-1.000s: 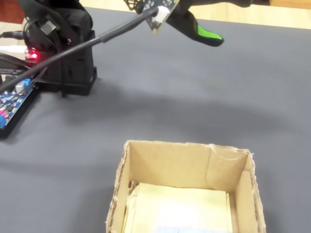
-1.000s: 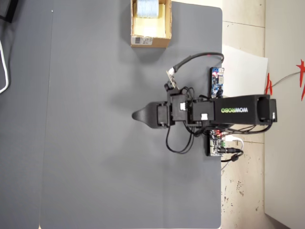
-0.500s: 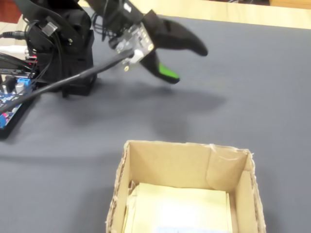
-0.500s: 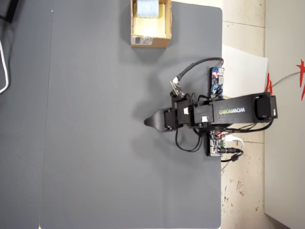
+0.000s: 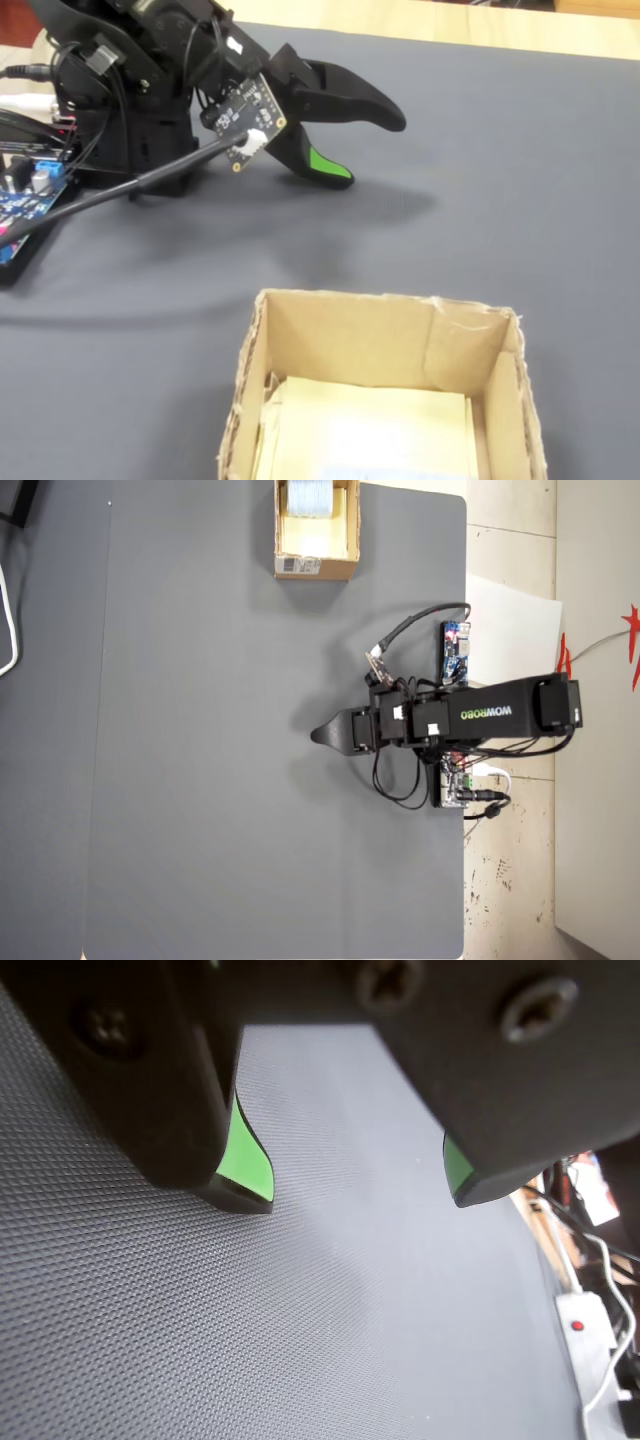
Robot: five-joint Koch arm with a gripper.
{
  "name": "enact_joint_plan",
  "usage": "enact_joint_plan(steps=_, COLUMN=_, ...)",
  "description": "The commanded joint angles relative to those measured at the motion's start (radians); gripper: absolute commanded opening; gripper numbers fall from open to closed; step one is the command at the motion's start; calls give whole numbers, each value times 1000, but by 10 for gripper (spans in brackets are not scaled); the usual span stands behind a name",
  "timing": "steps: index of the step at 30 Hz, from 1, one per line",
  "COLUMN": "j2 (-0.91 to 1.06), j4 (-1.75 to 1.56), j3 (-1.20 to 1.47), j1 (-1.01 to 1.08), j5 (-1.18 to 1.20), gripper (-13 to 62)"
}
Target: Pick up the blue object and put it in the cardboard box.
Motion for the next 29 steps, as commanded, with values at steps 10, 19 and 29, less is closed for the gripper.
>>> enact_joint_plan(steps=10, j2=86, j4=77, j3=40, j1=11, j5=9, gripper=340)
enact_joint_plan(steps=19, j2=86, j4=77, j3=40, j1=11, j5=9, gripper=340)
enact_joint_plan(steps=29, j2=86, j4=77, j3=40, j1=11, j5=8, gripper=340)
